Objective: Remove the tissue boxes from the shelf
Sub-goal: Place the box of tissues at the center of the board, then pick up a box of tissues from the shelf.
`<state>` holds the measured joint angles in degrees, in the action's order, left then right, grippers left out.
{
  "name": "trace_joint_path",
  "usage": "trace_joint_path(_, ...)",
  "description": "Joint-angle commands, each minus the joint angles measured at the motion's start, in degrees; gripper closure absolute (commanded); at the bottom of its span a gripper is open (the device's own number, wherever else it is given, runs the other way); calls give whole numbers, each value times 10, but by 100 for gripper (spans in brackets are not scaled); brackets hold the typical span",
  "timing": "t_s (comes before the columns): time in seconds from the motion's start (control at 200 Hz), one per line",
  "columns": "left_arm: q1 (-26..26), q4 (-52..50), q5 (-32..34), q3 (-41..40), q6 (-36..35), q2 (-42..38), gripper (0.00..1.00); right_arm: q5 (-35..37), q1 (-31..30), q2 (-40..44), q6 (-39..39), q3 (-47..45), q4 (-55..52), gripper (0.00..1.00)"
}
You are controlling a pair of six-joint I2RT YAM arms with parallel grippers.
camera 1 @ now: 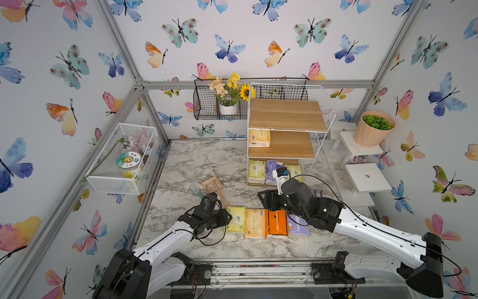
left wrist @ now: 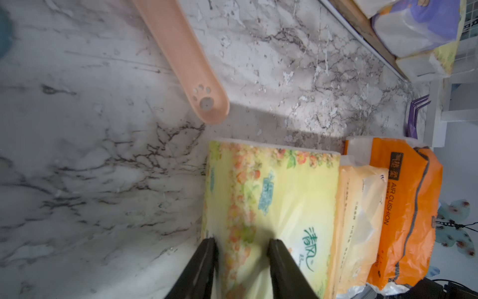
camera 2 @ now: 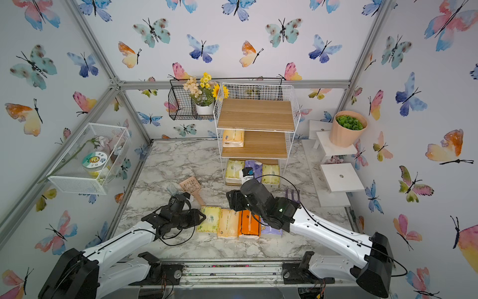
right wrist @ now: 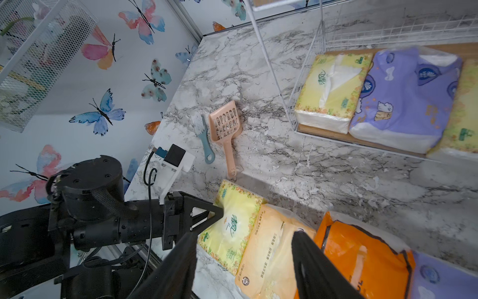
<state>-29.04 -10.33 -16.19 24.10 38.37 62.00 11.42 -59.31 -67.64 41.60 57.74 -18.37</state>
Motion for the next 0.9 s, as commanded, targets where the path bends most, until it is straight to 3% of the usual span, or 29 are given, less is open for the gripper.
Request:
trace_joint_path(0.0,-4,-9,-19,2,-4,-11,51,46,-3,11,22,0,-9,37)
trace_joint_path(0.095,-5,-15,2,17,31,-41,35,79,-2,8,51,11,-16,39)
trace_joint_path(0.21,-4,-15,54,37,94,-107,28,97,4,-7,83,31,-8,41)
trace_joint_path(0.355,-3,-40,156,45,213,-180,28,55,50,-34,95,68,12,43)
trace_joint_path(0.471,-3,-42,206,24,306,-234,30,-12,120,-60,92,92,38,45)
trace_joint_path(0.556,-2,-34,228,2,363,-270,31,-18,142,-71,83,96,78,46)
trace_joint_path(0.896,-3,-16,247,-44,442,-355,32,-25,189,-118,111,85,259,46)
